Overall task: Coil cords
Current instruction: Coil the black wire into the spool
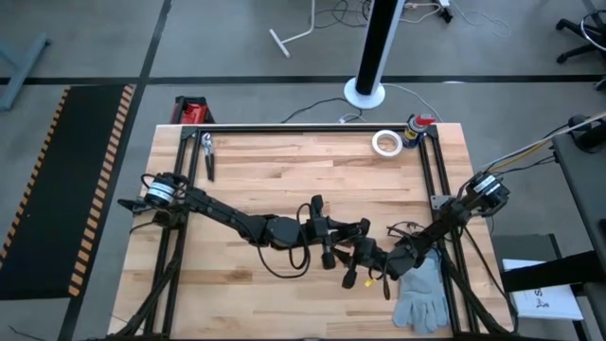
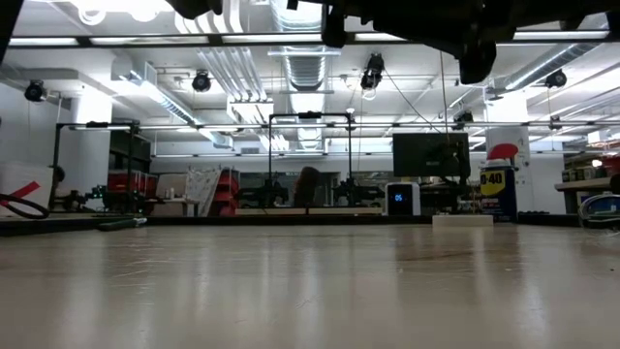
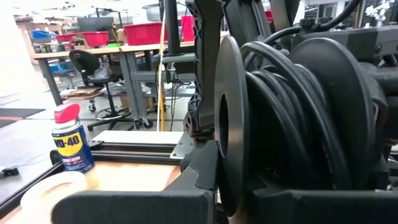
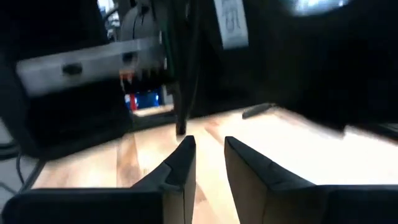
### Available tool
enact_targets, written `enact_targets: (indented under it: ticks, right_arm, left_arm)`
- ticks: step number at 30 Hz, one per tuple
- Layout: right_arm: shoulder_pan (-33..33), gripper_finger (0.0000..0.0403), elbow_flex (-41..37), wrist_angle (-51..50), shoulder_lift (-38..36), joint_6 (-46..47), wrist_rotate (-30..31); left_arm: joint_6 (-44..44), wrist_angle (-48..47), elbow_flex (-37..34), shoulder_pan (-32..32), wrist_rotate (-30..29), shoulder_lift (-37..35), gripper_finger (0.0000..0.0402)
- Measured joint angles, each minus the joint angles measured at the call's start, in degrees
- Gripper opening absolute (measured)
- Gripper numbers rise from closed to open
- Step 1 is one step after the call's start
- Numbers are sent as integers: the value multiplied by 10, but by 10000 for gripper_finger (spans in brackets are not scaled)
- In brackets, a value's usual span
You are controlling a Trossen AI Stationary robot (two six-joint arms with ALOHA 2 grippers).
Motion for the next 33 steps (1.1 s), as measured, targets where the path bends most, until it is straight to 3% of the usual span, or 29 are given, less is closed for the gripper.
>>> enact_targets:
  ticks: [9, 16, 24, 33]
  right_arm:
    - [12, 65, -21, -39, 0, 72, 4]
    - [12, 93, -21, 41, 0, 16, -19]
    - [4, 122, -18, 52, 0, 20, -39]
    - [6, 120, -18, 43, -1, 41, -45]
  left_arm:
    - [7, -3, 0, -1, 5, -2, 0]
    - [7, -8, 0, -1, 6, -2, 0]
    - [12, -8, 0, -1, 7, -3, 0]
    - [27, -20, 0, -1, 7, -4, 0]
